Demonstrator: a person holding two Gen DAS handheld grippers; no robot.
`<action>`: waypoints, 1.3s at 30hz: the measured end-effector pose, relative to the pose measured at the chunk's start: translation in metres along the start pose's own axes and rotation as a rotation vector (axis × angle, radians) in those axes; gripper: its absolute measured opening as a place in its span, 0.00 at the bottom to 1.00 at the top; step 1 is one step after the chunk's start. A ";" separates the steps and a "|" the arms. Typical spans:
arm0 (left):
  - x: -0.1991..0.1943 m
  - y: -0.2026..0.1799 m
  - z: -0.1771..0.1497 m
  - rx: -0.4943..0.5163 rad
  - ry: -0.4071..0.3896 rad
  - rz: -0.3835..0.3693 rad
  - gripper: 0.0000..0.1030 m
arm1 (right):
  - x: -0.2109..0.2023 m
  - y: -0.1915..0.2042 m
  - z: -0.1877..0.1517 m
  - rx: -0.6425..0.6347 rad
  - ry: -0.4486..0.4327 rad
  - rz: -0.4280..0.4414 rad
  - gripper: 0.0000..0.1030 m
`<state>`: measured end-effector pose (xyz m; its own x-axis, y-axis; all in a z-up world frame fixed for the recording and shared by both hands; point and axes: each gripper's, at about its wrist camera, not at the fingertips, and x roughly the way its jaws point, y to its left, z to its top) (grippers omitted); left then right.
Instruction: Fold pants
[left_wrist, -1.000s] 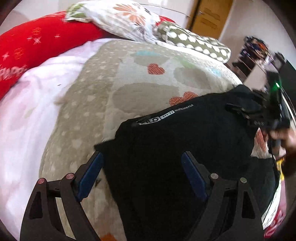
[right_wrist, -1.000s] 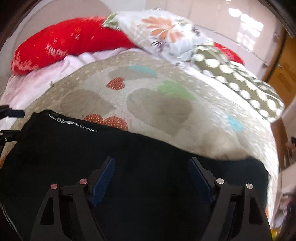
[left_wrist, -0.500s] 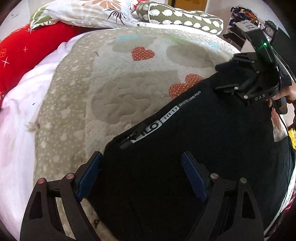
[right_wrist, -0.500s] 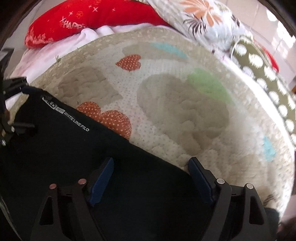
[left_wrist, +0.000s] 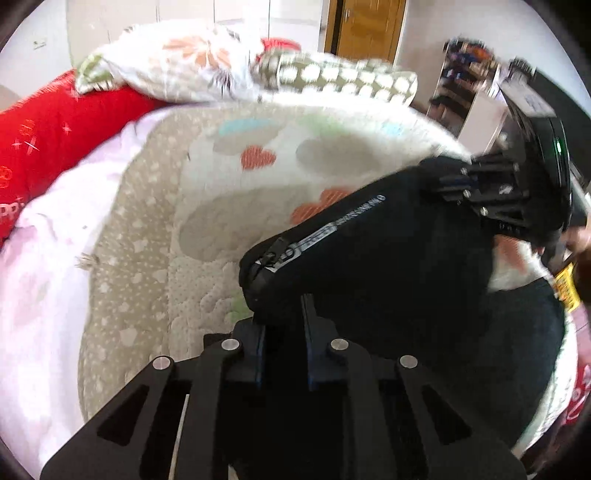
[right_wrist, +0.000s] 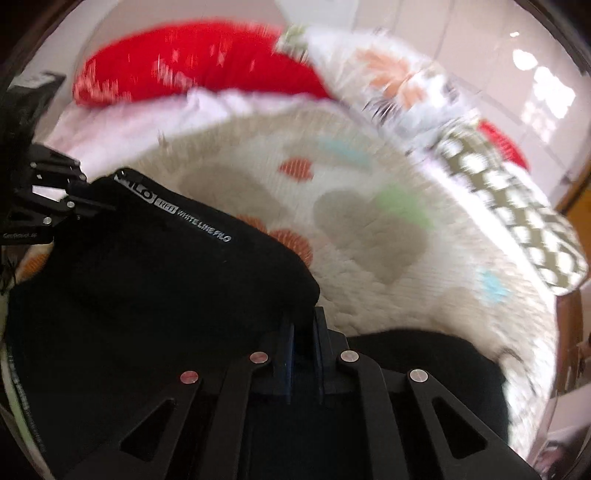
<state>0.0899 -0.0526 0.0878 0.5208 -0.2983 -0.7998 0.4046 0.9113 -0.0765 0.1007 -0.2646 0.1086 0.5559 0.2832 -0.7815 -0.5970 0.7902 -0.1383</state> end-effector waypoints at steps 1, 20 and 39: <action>-0.018 -0.006 -0.003 -0.007 -0.032 -0.011 0.13 | -0.024 0.004 -0.009 0.011 -0.035 -0.003 0.07; -0.090 -0.074 -0.180 -0.049 -0.033 -0.057 0.40 | -0.118 0.152 -0.215 0.174 -0.037 0.047 0.14; -0.112 -0.019 -0.176 -0.261 -0.076 -0.014 0.85 | -0.095 0.257 -0.123 -0.114 -0.191 0.214 0.63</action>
<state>-0.1086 0.0140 0.0740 0.5756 -0.3233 -0.7511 0.2097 0.9462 -0.2466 -0.1766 -0.1554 0.0720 0.5029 0.5424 -0.6730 -0.7671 0.6388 -0.0584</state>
